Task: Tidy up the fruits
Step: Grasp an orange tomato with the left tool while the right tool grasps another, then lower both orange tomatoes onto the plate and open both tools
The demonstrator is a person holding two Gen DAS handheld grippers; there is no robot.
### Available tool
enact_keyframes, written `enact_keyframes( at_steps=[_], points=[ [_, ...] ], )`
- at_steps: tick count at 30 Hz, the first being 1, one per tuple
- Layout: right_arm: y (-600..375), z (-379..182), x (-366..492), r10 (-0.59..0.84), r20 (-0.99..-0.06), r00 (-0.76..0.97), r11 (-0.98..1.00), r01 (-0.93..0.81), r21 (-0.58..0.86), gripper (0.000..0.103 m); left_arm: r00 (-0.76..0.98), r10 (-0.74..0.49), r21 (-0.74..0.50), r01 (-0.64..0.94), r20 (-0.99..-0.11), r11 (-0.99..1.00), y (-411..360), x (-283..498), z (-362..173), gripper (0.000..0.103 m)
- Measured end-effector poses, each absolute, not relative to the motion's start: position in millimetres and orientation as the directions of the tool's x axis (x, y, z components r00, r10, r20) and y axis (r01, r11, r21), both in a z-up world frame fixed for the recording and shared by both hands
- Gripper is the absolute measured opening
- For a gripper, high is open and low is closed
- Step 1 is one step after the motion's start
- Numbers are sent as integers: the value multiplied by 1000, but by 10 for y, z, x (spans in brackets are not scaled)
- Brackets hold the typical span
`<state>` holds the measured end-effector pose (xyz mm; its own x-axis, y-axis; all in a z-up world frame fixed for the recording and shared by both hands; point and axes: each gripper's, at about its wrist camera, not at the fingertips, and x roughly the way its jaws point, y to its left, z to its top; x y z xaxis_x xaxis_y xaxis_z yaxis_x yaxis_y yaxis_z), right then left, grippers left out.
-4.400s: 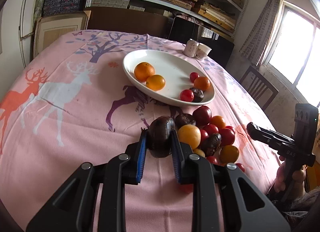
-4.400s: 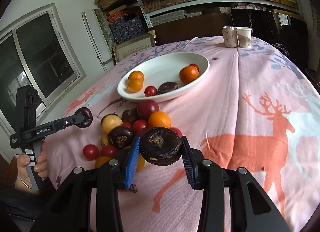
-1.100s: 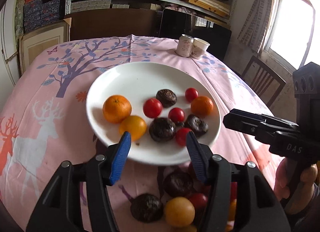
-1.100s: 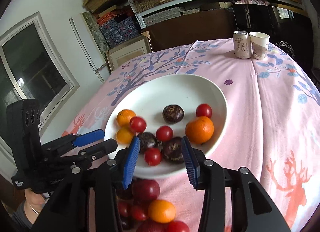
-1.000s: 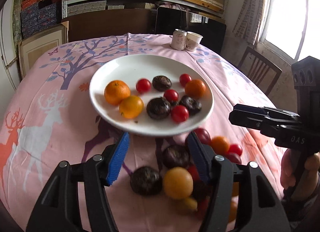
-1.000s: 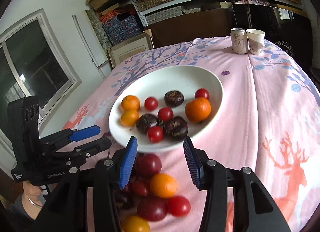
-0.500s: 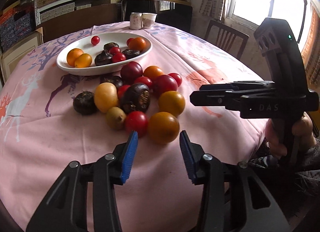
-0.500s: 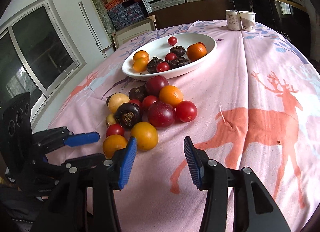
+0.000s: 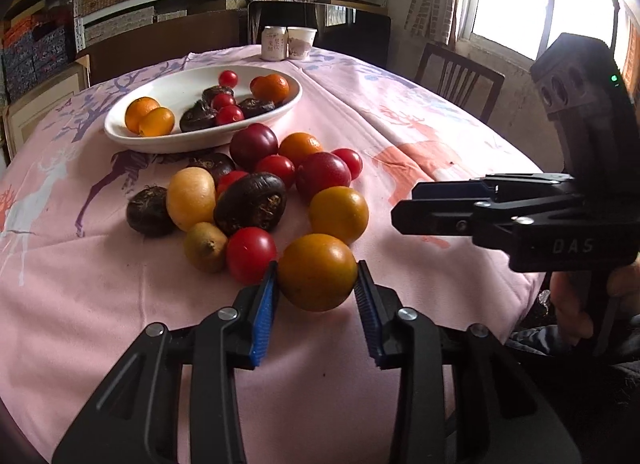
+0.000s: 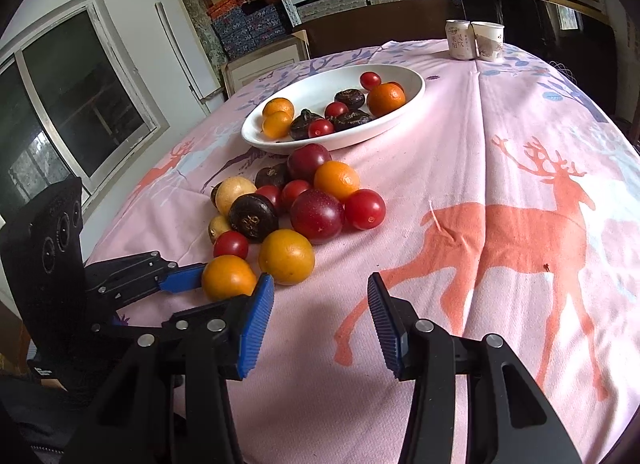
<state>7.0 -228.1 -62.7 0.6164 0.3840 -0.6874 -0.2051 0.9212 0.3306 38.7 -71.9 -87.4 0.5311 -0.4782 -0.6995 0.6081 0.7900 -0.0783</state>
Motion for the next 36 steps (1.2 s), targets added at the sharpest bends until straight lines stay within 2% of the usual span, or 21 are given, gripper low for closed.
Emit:
enact_keyframes(
  at_steps=[4,10,12,20,30,36],
  points=[
    [-2112,-653,161,399,-696,597,917,-236,322,49,578,-483,-90,577,-658,812,-445,277,-670,37],
    [-1875,-701,332,347,-718,604,938,-222,267,49,585,-460,-129,517,-668,846,-194,355,-638,37],
    [-1868,-757,356,347,-733,585,938,-209,277,37,586,-457,-132,511,-670,849,-174,362,-656,37],
    [-2096,-380,263,391,-660,642,918,-219,331,37,583,-486,-163,519,-651,839,-171,533,-577,37],
    [-2211,123,1282,359,-621,697,930,-209,303,37,612,-484,-163,504,-626,848,-429,1630,-155,37],
    [-2219,-44,1944,330,-660,675,936,-140,324,39,591,-420,-171,431,-689,886,-622,2408,-279,37]
  ],
)
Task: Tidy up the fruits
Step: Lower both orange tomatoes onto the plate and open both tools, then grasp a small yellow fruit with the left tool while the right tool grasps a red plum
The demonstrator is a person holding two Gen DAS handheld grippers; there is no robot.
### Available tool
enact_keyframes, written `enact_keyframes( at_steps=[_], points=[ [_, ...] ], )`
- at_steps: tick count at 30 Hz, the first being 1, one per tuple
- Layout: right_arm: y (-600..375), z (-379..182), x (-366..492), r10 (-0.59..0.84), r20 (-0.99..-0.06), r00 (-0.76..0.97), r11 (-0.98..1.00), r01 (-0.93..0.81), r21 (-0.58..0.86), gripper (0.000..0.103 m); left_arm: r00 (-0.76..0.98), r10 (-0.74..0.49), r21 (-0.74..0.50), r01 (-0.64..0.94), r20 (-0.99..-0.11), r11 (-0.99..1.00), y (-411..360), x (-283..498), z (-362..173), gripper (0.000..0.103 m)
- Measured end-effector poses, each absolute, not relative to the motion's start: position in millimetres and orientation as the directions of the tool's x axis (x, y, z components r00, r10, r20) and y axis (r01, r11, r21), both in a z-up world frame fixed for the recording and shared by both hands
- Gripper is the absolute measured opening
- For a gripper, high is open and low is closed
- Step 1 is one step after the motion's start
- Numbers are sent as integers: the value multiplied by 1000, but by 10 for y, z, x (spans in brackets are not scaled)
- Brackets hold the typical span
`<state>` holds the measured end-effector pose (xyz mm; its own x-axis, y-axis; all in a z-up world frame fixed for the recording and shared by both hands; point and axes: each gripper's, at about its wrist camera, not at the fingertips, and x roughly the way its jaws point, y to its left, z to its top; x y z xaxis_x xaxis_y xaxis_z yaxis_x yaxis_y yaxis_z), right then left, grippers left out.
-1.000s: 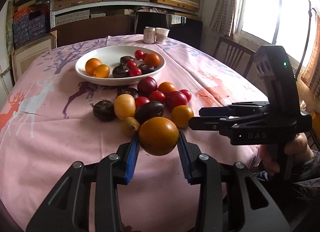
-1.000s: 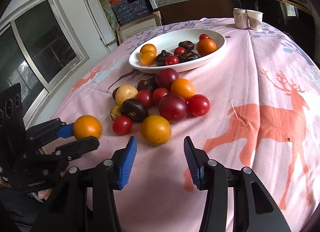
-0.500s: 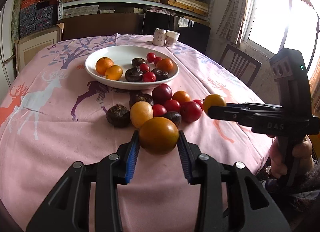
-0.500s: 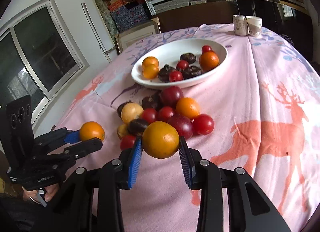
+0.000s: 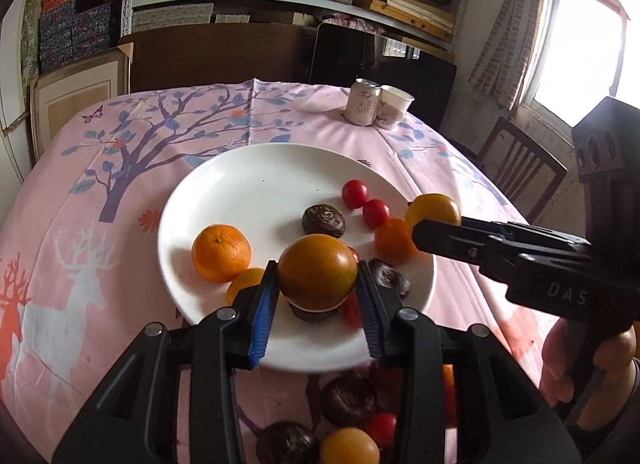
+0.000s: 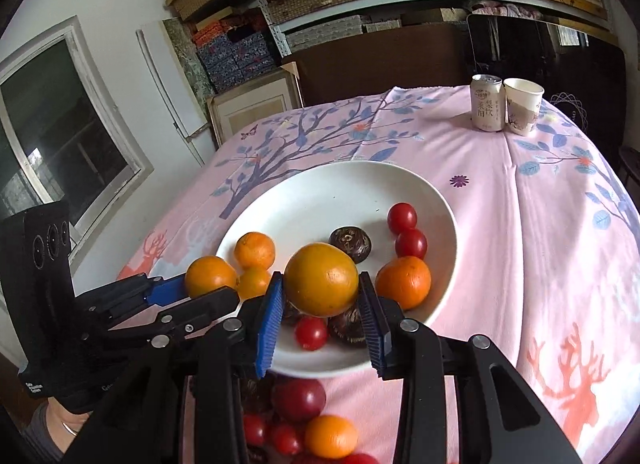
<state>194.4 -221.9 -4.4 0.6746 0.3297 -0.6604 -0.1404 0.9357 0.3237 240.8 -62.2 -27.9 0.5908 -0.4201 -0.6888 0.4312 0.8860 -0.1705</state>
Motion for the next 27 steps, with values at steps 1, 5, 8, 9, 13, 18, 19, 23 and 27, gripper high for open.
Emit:
enact_keyframes(
  at_steps=[1,5,8,9,13,18,19,23,27],
  points=[
    [-2228,-63,1978,325,-661,676,936,-130,328,39,586,-413,-175,420,-697,891,-621,2485,-308,38],
    [-2261,-19,1877,316,-632,707,937,-127,326,49,618,-419,-179,412,-665,893,-548,2420,-260,63],
    [-2275,10,1641,303,-627,718,944,-136,301,49,635,-420,-157,428,-648,890,-458,2147,-196,67],
    [-2286,6,1538,303,-624,720,944,-139,298,49,630,-428,-152,443,-649,883,-428,2024,-199,67],
    [-2381,-101,1068,318,-617,720,937,-139,320,51,590,-442,-105,517,-676,850,-361,1473,-343,67],
    [-2482,-334,611,294,-613,734,938,-97,334,54,530,-459,-85,584,-713,807,-346,852,-629,67],
    [-2484,-388,564,292,-614,733,937,-92,336,54,525,-460,-80,593,-716,801,-367,767,-678,67],
    [-2475,-587,481,301,-637,710,932,-78,353,54,531,-417,-34,588,-738,808,-481,668,-854,49],
    [-2503,-649,445,299,-630,717,930,-71,361,54,504,-442,-106,563,-742,819,-413,782,-882,45]
  ],
)
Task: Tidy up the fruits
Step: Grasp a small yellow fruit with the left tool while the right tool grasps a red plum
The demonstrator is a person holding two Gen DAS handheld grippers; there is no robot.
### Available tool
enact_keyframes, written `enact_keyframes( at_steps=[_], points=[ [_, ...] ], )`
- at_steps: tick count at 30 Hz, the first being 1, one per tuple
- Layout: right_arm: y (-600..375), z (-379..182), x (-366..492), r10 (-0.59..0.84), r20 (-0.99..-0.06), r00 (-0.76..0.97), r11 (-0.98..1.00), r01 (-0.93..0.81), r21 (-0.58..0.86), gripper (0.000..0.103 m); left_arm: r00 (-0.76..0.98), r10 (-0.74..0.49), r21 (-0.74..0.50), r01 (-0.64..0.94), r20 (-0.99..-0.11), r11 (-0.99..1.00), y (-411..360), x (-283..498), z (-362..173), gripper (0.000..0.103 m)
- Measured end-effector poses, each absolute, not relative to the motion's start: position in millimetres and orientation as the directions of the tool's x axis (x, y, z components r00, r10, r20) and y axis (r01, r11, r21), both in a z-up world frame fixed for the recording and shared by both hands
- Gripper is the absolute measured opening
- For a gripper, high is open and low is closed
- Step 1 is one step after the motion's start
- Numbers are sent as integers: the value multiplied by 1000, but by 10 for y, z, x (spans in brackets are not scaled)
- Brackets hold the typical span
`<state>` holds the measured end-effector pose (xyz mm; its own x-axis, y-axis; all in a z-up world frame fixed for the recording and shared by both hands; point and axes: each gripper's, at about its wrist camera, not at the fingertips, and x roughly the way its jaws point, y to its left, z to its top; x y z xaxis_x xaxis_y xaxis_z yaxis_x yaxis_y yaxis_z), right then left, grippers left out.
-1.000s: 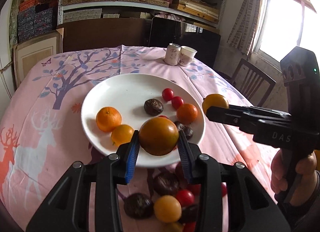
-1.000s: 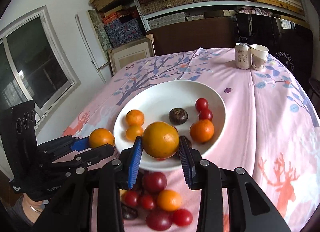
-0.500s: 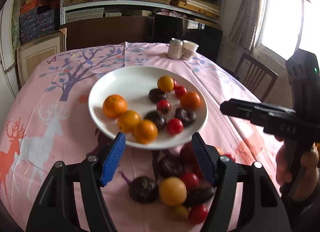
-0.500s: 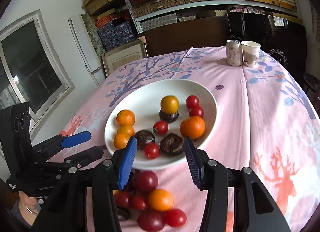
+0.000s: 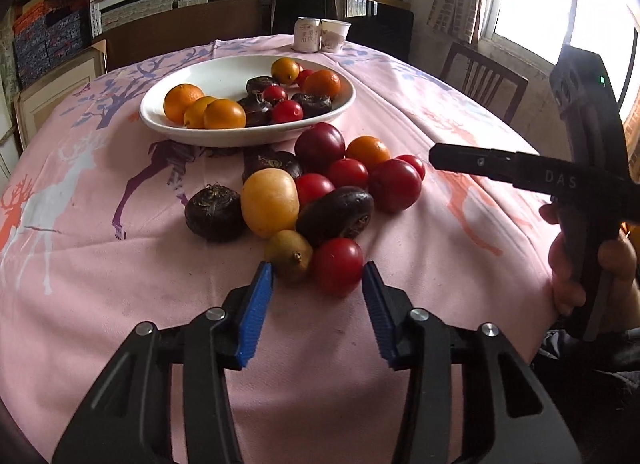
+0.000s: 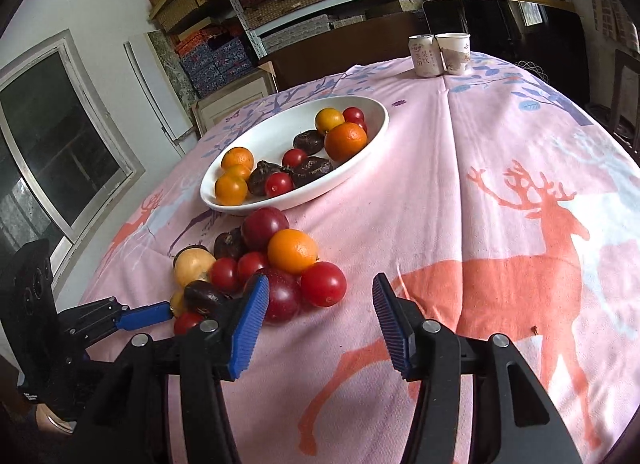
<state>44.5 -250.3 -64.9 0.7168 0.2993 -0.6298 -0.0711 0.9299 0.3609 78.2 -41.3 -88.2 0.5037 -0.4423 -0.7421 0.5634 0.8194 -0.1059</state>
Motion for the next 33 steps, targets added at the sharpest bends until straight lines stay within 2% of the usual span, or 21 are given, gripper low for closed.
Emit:
enact_keyframes(
  at_steps=[8,11,17,23,27,33],
  points=[
    [-2594,-743,498,351,-631,691,903,-71,424,54,536,-442,-134,517,-719,846,-196,826,-763,47],
    [-2616,-746,508,369,-626,687,895,-80,439,54,518,-478,-186,516,-709,836,-85,828,-715,45],
    [-2627,-753,510,381,-622,684,887,-82,454,54,568,-377,-105,452,-731,886,-34,920,-768,46],
    [-2622,-752,497,383,-619,686,889,-90,449,54,577,-365,-145,393,-731,908,118,1085,-797,49],
    [-2620,-754,490,392,-615,685,886,-100,453,54,595,-373,-199,339,-712,919,327,1070,-779,48],
    [-2595,-746,489,392,-616,683,889,-109,445,54,572,-360,-181,346,-737,921,387,1001,-829,48]
  ],
)
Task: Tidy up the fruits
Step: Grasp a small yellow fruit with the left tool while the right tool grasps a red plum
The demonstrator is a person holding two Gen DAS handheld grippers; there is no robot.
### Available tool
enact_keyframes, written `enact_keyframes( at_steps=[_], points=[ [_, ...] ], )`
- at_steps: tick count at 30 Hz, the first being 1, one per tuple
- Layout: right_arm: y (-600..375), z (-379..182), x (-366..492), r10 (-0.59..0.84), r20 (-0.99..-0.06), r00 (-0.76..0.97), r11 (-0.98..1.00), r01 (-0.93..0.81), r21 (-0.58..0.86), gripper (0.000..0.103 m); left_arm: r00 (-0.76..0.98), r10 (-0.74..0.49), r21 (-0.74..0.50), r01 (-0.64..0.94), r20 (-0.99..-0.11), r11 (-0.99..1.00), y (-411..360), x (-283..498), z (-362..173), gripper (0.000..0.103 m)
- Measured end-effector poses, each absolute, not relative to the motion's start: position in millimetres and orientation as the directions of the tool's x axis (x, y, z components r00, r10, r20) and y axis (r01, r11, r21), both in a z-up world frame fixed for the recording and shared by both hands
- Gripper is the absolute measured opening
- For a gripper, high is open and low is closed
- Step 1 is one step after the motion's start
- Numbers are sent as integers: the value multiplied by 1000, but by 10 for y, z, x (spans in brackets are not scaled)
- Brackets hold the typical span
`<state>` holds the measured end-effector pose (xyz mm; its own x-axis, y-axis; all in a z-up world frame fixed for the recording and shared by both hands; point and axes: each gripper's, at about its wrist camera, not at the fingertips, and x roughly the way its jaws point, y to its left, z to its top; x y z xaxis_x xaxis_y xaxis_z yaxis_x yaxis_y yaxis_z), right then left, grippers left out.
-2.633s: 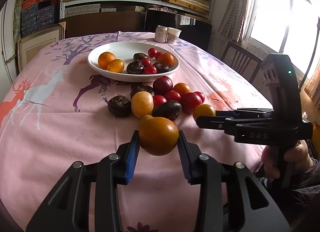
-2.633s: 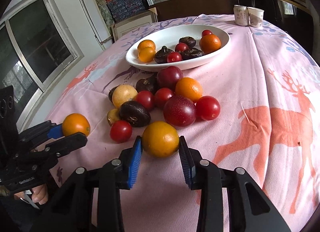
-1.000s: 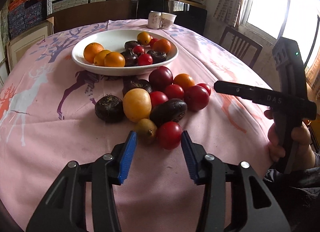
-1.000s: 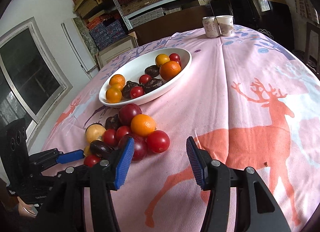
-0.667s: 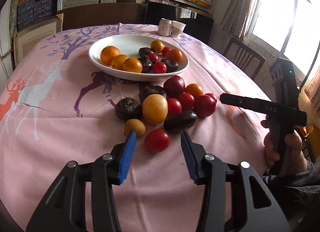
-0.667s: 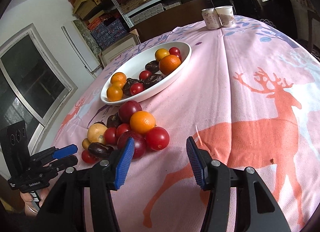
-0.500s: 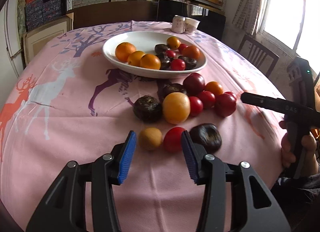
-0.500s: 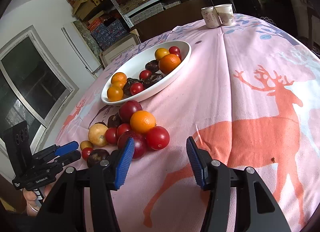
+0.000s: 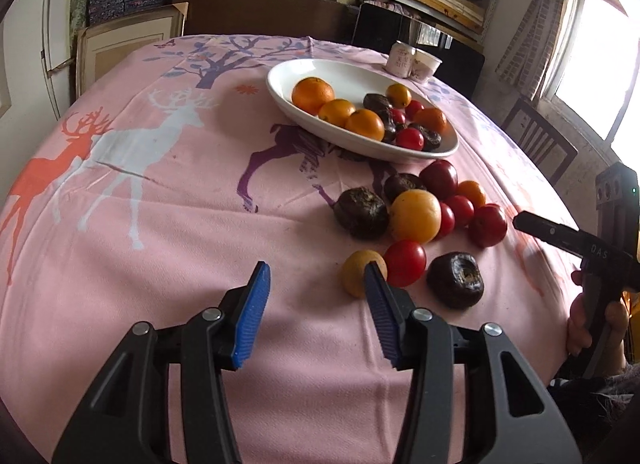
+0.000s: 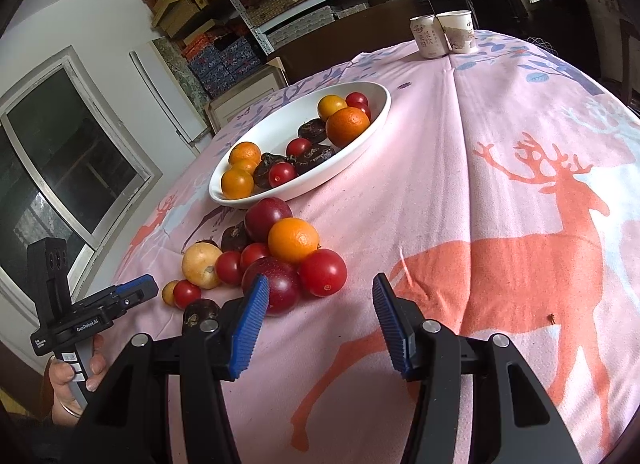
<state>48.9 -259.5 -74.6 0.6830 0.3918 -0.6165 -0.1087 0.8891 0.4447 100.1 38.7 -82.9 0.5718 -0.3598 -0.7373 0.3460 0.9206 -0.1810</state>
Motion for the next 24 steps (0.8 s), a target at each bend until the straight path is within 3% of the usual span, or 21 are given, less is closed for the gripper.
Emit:
enact_keyframes(
  at_steps=[6,10,16,18,24],
  points=[
    [-2607,-751,480,394,-613,684,886,-105,452,54,552,-342,-96,425,-760,900,44,906,-902,48],
    [-2621,-762,486,400,-613,681,882,-105,459,54,578,-266,-8,410,-772,912,-2,920,-960,47],
    [-2586,-745,466,399,-610,685,889,-126,441,54,571,-298,-56,402,-765,914,80,1045,-929,40],
    [-2566,-740,460,402,-610,683,889,-134,437,54,571,-315,-47,433,-758,900,26,1038,-918,26],
    [-2350,-694,401,388,-626,677,916,-205,345,54,597,-350,-60,449,-722,891,21,986,-866,26]
  ],
)
